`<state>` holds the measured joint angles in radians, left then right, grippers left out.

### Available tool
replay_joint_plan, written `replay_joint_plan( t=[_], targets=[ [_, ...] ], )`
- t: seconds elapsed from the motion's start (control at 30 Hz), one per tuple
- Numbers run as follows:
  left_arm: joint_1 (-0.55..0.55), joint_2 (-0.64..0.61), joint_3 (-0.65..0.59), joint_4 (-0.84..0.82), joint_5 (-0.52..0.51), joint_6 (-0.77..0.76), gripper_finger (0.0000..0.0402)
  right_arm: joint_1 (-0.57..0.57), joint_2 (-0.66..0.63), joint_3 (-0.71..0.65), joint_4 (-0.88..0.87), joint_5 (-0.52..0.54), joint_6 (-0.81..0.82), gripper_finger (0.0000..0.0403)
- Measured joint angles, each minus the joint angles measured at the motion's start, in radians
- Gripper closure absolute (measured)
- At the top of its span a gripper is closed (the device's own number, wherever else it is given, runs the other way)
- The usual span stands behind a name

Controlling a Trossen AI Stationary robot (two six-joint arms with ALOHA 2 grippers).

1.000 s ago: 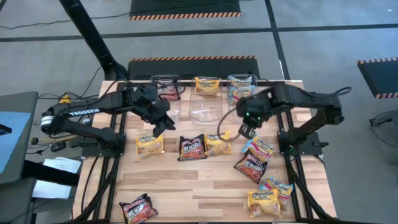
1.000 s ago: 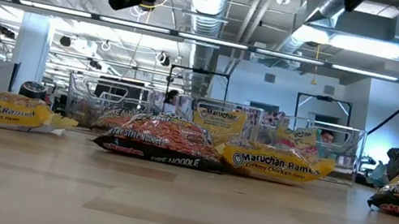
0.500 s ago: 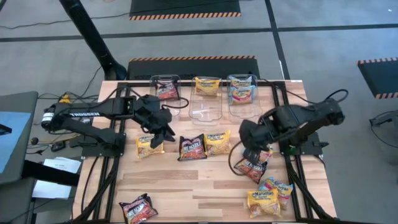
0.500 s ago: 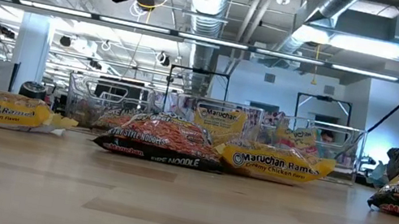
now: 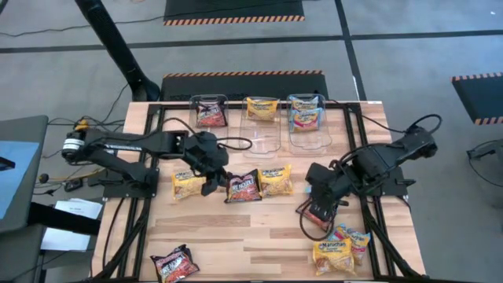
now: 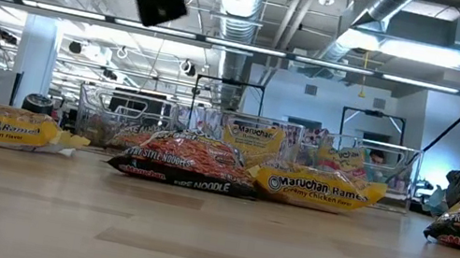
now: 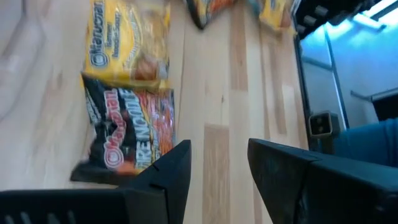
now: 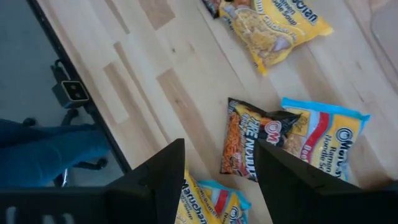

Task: Sort Maruchan noodles
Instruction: Put the black noodle pack into the left transparent bin

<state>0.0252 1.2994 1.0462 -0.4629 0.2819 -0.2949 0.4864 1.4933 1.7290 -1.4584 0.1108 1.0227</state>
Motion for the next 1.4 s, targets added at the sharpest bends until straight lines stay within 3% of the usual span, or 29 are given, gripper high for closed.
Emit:
replay_joint_plan(
  t=[0.5,0.77,1.17,1.4],
  targets=[
    [-0.002,0.218,0.001,0.124,-0.009,0.071,0.0256,0.031,0.000,0.000,0.023,0.023,0.027,0.0187],
    [-0.002,0.312,0.004,0.152,-0.096,0.071,0.0256,0.031,0.001,0.000,0.034,0.023,0.026,0.0187],
    [-0.002,0.339,0.004,0.148,-0.201,0.088,0.0256,0.031,0.001,0.000,0.034,0.028,0.024,0.0187],
    [-0.002,0.339,0.003,0.140,-0.199,0.089,0.0256,0.030,0.001,0.000,0.038,0.049,0.024,0.0187]
  ],
)
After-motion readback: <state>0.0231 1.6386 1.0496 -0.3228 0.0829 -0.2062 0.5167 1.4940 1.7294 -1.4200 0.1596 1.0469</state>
